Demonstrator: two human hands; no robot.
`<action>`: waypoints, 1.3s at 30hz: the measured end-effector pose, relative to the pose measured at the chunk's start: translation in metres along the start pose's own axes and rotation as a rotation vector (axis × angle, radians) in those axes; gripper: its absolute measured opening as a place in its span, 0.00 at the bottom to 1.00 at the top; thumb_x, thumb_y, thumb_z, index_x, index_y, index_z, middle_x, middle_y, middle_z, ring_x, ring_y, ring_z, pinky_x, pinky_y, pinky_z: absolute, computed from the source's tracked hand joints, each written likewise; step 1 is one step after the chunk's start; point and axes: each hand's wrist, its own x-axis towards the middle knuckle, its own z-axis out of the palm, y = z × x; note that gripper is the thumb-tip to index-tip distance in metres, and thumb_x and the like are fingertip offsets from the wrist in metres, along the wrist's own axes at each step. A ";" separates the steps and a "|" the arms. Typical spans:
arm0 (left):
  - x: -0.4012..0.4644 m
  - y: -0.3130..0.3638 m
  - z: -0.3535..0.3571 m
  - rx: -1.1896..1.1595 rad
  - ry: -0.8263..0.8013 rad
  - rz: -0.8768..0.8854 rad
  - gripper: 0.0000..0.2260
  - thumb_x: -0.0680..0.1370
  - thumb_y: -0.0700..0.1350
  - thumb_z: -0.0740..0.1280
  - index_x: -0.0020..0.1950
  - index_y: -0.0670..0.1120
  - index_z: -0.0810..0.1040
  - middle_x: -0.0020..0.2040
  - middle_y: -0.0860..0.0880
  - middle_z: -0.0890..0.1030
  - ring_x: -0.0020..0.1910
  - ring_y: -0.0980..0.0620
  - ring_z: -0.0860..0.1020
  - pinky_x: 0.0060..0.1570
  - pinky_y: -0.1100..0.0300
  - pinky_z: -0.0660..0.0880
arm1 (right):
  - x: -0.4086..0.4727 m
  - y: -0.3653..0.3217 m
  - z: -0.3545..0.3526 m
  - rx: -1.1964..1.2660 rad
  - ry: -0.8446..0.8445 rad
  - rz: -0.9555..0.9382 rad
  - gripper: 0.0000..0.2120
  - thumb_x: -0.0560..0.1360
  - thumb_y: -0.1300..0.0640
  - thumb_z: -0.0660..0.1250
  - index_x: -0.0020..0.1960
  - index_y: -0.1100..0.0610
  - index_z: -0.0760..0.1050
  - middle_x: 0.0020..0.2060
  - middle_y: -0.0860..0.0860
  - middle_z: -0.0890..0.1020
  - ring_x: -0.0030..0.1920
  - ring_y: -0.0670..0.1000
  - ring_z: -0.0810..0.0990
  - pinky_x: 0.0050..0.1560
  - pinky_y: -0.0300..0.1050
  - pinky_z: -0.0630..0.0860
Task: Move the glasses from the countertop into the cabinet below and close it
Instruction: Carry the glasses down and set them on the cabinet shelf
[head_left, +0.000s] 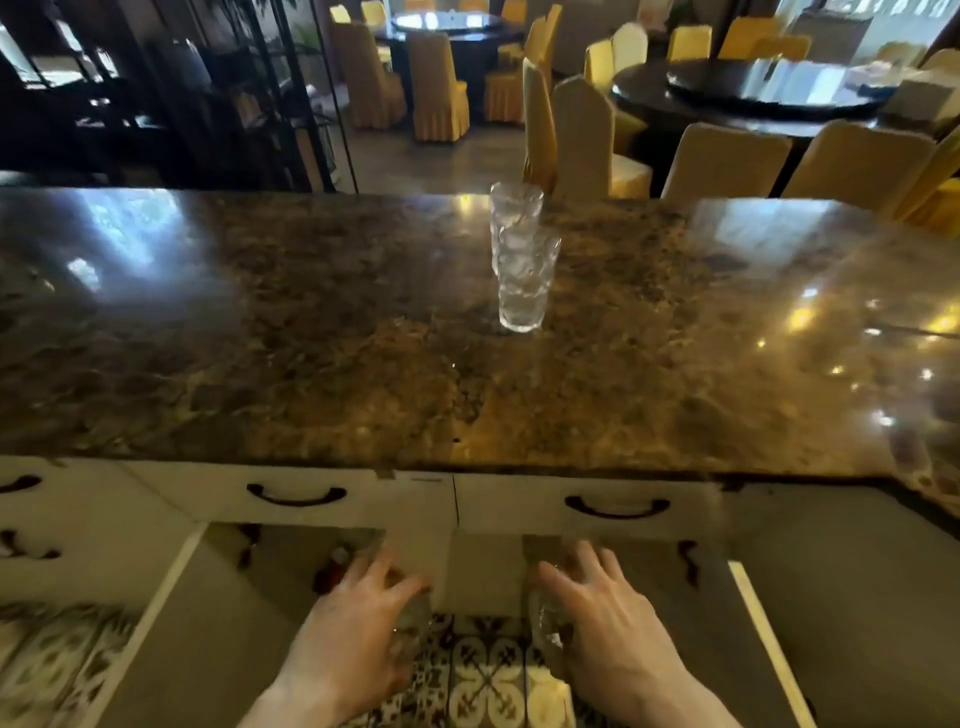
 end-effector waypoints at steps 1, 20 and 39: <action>0.006 -0.004 0.016 0.000 -0.009 0.003 0.32 0.72 0.56 0.73 0.71 0.66 0.61 0.70 0.56 0.61 0.69 0.50 0.64 0.59 0.54 0.76 | 0.007 0.003 0.016 0.002 -0.002 -0.003 0.32 0.73 0.50 0.72 0.68 0.38 0.56 0.74 0.52 0.58 0.73 0.62 0.59 0.57 0.54 0.79; 0.118 -0.104 0.284 0.014 -0.031 -0.126 0.34 0.68 0.53 0.77 0.68 0.63 0.63 0.65 0.53 0.63 0.65 0.46 0.64 0.54 0.50 0.73 | 0.153 0.069 0.250 0.019 -0.031 0.084 0.29 0.72 0.49 0.74 0.66 0.39 0.63 0.55 0.52 0.78 0.54 0.60 0.78 0.47 0.54 0.80; 0.242 -0.278 0.507 -0.031 0.041 -0.075 0.35 0.66 0.57 0.78 0.69 0.60 0.67 0.66 0.50 0.69 0.64 0.46 0.70 0.53 0.51 0.75 | 0.324 0.102 0.524 0.118 0.175 0.069 0.27 0.72 0.49 0.76 0.66 0.38 0.68 0.61 0.50 0.67 0.65 0.55 0.66 0.50 0.50 0.80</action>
